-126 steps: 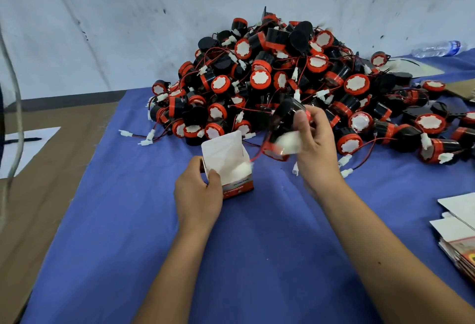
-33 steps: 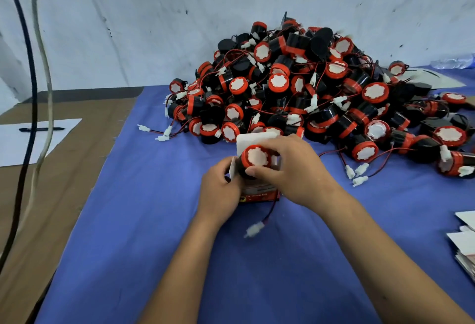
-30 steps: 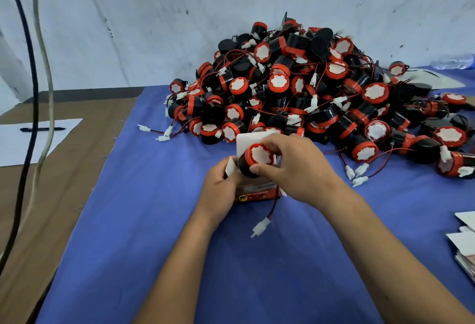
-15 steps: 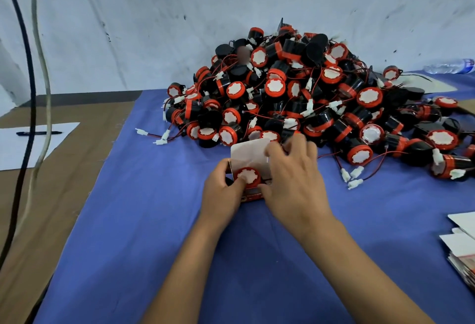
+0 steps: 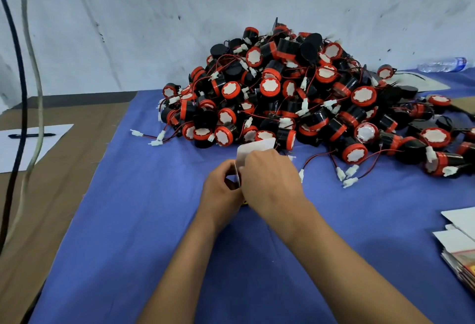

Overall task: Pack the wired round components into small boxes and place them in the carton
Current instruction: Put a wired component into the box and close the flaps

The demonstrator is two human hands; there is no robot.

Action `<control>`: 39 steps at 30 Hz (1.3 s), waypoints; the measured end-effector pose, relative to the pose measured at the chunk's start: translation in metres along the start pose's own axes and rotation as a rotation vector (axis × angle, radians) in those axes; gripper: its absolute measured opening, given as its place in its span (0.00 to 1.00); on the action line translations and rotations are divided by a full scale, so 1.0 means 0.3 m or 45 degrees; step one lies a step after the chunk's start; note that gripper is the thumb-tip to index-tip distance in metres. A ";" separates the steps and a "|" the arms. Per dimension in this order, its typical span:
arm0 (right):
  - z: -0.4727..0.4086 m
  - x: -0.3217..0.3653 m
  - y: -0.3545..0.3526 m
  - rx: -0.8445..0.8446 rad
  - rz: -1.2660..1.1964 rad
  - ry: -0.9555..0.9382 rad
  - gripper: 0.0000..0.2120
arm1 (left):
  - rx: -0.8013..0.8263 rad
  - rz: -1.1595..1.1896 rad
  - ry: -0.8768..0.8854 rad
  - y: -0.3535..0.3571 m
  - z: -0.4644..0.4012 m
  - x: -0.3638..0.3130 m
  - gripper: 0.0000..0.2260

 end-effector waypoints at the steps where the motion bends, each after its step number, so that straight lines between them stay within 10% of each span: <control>1: -0.014 -0.008 0.009 0.000 0.001 0.020 0.06 | 0.012 -0.018 -0.011 0.005 -0.001 0.003 0.14; 11: -0.089 -0.073 -0.016 0.159 0.023 0.050 0.18 | 0.038 -0.097 -0.105 0.033 -0.010 0.030 0.13; 18: -0.053 -0.146 -0.019 0.412 -0.022 -0.012 0.08 | -0.093 -0.036 -0.160 0.041 0.001 0.035 0.08; 26: 0.017 -0.167 -0.186 -0.283 -0.047 0.068 0.09 | -0.073 0.063 -0.204 0.051 0.003 0.033 0.12; 39: 0.059 -0.046 -0.050 -0.183 -0.032 0.000 0.10 | -0.014 0.249 -0.156 0.068 0.017 0.014 0.08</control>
Point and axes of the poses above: each hand's wrist, its own z-axis away from the middle knuckle, its own y-axis out of the palm, x = y × z, the point moved 10 cm from there along -z, towards the middle knuckle, and after that the axes turned 8 degrees about -y, right-handed, at the moved point
